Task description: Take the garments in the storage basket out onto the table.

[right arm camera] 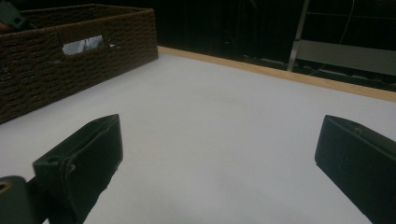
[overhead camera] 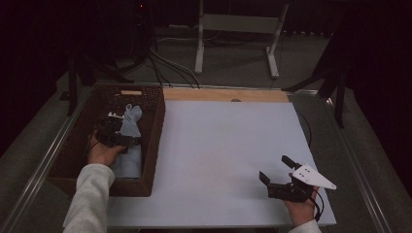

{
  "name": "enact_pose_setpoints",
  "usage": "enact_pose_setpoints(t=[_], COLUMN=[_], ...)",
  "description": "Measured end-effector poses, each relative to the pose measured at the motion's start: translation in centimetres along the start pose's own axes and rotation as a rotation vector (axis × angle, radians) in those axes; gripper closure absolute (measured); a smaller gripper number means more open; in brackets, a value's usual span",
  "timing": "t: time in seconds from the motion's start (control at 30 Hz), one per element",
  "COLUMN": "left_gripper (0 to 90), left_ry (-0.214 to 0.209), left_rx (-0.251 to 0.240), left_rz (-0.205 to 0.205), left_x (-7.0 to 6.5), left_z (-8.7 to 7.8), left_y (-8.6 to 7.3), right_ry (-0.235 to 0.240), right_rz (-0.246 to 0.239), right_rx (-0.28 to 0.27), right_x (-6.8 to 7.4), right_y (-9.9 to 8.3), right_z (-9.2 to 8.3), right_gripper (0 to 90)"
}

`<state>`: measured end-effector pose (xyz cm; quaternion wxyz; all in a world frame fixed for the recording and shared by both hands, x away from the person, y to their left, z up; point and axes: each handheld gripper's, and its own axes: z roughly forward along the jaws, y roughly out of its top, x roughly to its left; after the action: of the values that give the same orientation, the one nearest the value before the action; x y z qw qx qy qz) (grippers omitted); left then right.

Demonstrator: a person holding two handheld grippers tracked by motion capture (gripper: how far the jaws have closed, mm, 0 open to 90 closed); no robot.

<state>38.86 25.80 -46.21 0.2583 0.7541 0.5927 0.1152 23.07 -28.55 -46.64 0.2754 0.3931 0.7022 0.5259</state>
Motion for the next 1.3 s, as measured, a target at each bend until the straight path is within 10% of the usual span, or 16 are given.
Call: enact_pose_setpoints(t=[0.47, 0.63, 0.83, 1.3], left_gripper=[0.4, 20.6, 66.2, 70.7], left_ry=[0.059, 0.082, 0.024, 0.008], left_rx=[0.141, 0.166, 0.165, 0.070], left_rz=[0.034, 0.079, 0.067, 0.095], left_x=[-0.9, -1.2, -1.6, -1.8], left_z=[0.8, 0.6, 0.5, -1.6], left_y=[0.4, 0.3, 0.5, 0.6], right_ry=[0.000, 0.000, 0.000, -0.001], right_rz=[0.000, 0.000, 0.002, 0.004], right_rx=[-0.001, 0.000, 0.000, -0.001], right_x=[0.0, 0.0, 0.0, 0.0], right_y=[0.0, 0.0, 0.0, 0.0], right_z=[0.0, 0.0, 0.0, 0.0], right_gripper=[1.2, 1.2, 1.2, 1.2])
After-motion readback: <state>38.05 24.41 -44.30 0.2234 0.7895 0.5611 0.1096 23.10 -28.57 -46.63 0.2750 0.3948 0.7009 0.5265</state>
